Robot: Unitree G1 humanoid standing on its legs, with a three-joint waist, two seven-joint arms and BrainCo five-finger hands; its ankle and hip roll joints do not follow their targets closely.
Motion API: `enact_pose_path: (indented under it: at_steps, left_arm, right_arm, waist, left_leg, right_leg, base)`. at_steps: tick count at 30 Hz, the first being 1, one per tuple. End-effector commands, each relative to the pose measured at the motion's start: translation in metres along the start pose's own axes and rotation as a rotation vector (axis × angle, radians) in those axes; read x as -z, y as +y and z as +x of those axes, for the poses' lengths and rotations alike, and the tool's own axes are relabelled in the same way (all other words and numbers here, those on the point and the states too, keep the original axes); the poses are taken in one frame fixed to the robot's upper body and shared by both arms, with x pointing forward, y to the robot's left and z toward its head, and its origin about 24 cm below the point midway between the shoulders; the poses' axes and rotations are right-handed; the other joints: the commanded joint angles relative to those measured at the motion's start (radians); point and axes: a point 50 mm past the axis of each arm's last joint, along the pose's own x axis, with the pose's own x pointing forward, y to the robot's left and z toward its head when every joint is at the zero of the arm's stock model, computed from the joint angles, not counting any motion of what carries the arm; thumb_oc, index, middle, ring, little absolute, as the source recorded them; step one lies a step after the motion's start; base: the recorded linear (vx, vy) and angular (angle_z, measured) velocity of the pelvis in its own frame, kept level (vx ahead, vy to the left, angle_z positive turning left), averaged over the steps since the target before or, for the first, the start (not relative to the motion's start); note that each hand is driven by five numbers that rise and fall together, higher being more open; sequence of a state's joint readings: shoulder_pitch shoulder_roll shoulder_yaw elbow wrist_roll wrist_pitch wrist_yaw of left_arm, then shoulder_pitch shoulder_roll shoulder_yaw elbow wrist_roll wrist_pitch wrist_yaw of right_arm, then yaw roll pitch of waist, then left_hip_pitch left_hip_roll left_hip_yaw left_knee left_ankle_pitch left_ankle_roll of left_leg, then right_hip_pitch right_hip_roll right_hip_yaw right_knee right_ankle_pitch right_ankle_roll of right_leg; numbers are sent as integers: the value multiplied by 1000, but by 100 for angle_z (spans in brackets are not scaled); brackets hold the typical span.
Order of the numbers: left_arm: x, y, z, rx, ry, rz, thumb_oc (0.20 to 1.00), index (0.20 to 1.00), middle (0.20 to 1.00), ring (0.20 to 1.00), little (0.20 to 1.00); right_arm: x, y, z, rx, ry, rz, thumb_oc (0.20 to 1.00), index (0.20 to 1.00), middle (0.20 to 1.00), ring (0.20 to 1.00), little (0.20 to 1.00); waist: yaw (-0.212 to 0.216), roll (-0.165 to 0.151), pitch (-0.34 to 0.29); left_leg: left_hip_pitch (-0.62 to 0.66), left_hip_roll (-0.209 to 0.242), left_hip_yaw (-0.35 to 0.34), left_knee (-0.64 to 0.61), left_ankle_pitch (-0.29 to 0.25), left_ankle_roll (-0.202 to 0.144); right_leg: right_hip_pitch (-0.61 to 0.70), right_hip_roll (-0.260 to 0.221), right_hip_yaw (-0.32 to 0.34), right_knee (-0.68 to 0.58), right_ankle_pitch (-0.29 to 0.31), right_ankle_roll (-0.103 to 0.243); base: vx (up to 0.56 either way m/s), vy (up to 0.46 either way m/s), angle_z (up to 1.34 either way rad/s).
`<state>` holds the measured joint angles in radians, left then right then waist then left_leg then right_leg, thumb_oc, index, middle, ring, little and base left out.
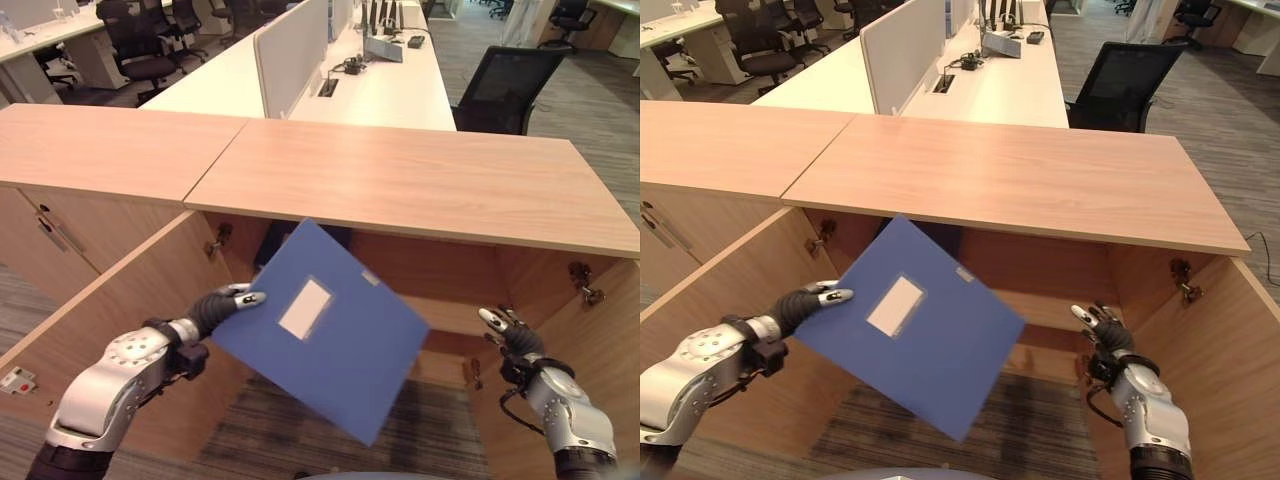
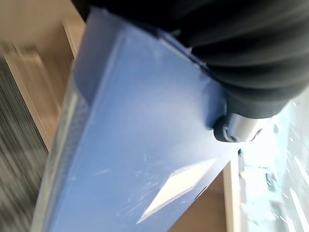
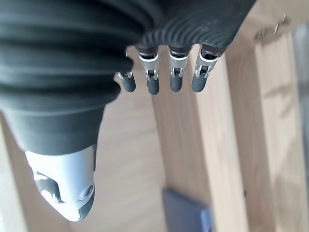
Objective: Put the empty folder in the office cabinet
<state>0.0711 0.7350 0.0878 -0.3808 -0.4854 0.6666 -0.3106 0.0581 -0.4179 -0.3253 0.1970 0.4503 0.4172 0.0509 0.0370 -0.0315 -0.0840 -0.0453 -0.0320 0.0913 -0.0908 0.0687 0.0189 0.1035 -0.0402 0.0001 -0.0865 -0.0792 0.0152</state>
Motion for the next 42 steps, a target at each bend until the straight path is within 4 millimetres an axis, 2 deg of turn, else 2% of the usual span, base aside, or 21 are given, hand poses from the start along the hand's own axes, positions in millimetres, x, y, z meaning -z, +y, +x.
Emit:
enact_pose_path:
  at_steps: [1, 7, 10, 13, 14, 17, 19, 20, 21, 22, 24, 25, 29, 34, 37, 40, 42]
  left_arm:
    - [-28, 19, -9, -129, -127, 89, 200, 200, 200, 200, 200]
    - [-43, 36, -24, -269, -122, 216, 200, 200, 200, 200, 200]
    - [-48, 35, -25, -286, -150, 212, 200, 200, 200, 200, 200]
    - [-58, 27, -22, -249, -193, 232, 200, 200, 200, 200, 200]
    - [-63, 21, -18, -205, -203, 254, 200, 200, 200, 200, 200]
    - [-74, 5, -6, -94, -216, 295, 200, 200, 200, 200, 200]
    - [-76, -10, 4, 8, -206, 323, 200, 200, 200, 200, 200]
    - [-77, -9, 4, 3, -208, 320, 200, 200, 200, 200, 200]
    - [-76, -13, 7, 33, -201, 330, 200, 200, 200, 200, 200]
    - [-76, -21, 11, 85, -195, 345, 200, 200, 200, 200, 200]
    - [-78, -32, 16, 158, -192, 374, 200, 200, 200, 200, 200]
    - [-79, -31, 16, 156, -193, 375, 200, 200, 200, 200, 200]
    - [-70, -46, 26, 282, -129, 422, 200, 200, 200, 200, 200]
    - [-65, -44, 30, 290, -94, 441, 200, 200, 200, 200, 200]
    - [-69, -42, 32, 283, -97, 460, 200, 200, 200, 200, 200]
    - [-76, -39, 32, 259, -121, 477, 200, 200, 200, 200, 200]
    - [-81, -36, 32, 235, -135, 486, 200, 200, 200, 200, 200]
  right_arm:
    - [-37, -15, -7, 36, -118, -62, 1000, 1000, 1000, 1000, 1000]
    - [-59, -17, -11, 58, -166, -147, 1000, 1000, 1000, 1000, 1000]
    - [-68, -9, -12, 44, -187, -176, 1000, 1000, 1000, 1000, 1000]
    - [-80, 22, -10, -137, -227, -241, 1000, 1000, 1000, 1000, 1000]
    - [-83, 40, -9, -244, -229, -305, 1000, 1000, 1000, 1000, 1000]
    - [-97, 72, -8, -403, -229, -486, 1000, 1000, 1000, 1000, 1000]
    - [-112, 110, -10, -537, -240, -665, 1000, 1000, 1000, 1000, 1000]
    - [-114, 112, -9, -539, -241, -672, 1000, 1000, 1000, 1000, 1000]
    - [-116, 123, -11, -580, -242, -713, 1000, 1000, 1000, 1000, 1000]
    - [-120, 142, -13, -642, -245, -778, 1000, 1000, 1000, 1000, 1000]
    - [-125, 165, -15, -714, -262, -845, 1000, 1000, 1000, 1000, 1000]
    - [-126, 167, -15, -715, -263, -850, 1000, 1000, 1000, 1000, 1000]
    - [-139, 202, -23, -800, -313, -933, 1000, 1000, 1000, 1000, 1000]
    - [-129, 222, -31, -952, -282, -931, 1000, 1000, 1000, 1000, 1000]
    - [-110, 236, -37, -1092, -207, -935, 1000, 1000, 1000, 1000, 1000]
    - [-94, 236, -29, -1105, -111, -960, 1000, 1000, 1000, 1000, 1000]
    - [-74, 224, -18, -1087, 4, -961, 1000, 1000, 1000, 1000, 1000]
  waist:
    - [1, 14, -81]
    - [1, 12, -83]
    - [1, 11, -83]
    - [0, 10, -82]
    - [0, 7, -82]
    - [0, 5, -83]
    - [6, 2, -82]
    - [3, 6, -79]
    - [3, 5, -79]
    - [3, 5, -80]
    - [2, 7, -79]
    - [1, 8, -76]
    - [-2, 11, -76]
    - [-2, 10, -75]
    - [0, 9, -77]
    - [2, 9, -75]
    - [4, 9, -71]
  left_leg:
    - [78, 17, -41, 4, -154, -5]
    - [78, 19, -36, 4, -152, -6]
    - [79, 20, -37, 4, -152, -6]
    - [80, 21, -34, 4, -153, -7]
    - [81, 21, -33, 4, -153, -8]
    - [83, 22, -30, 4, -155, -9]
    - [83, 22, -28, 4, -155, -10]
    - [83, 22, -27, 4, -155, -10]
    - [83, 22, -26, 4, -155, -10]
    - [84, 22, -24, 4, -156, -9]
    - [85, 23, -22, 4, -157, -9]
    - [85, 23, -21, 4, -157, -9]
    - [85, 23, -16, 4, -159, -9]
    - [84, 25, -13, 4, -160, -11]
    - [83, 25, -12, 4, -160, -12]
    - [81, 26, -11, 4, -156, -13]
    - [78, 25, -13, 4, -149, -14]
  right_leg:
    - [-103, 18, -14, -1, 59, -28]
    - [-102, 18, -10, -1, 65, -30]
    - [-101, 18, -6, -1, 66, -30]
    - [-101, 19, -4, -1, 68, -32]
    - [-100, 20, -4, -1, 68, -33]
    - [-100, 21, -2, -1, 69, -34]
    - [-101, 21, 0, -1, 73, -34]
    - [-102, 21, 1, -1, 73, -34]
    - [-102, 22, 2, -1, 74, -34]
    - [-103, 22, 2, -1, 75, -34]
    - [-102, 23, 4, -1, 74, -33]
    - [-102, 23, 5, -1, 74, -33]
    - [-104, 24, 10, -1, 76, -33]
    - [-106, 25, 11, -1, 76, -34]
    - [-105, 26, 13, -1, 76, -35]
    - [-108, 26, 12, -1, 79, -37]
    - [-111, 26, 14, -1, 86, -38]
  base:
    - [0, 0, 0]
    - [0, 0, 0]
    - [0, 0, 0]
    - [0, 0, 0]
    - [0, 0, 0]
    - [0, 0, 0]
    - [-8, -12, -6]
    - [-7, -5, -12]
    - [-3, -5, -10]
    - [-5, -8, -4]
    - [0, 0, 0]
    - [0, 0, 0]
    - [0, 0, 0]
    - [0, 0, 0]
    - [0, 0, 0]
    - [-19, 0, -2]
    - [-1, 7, -4]
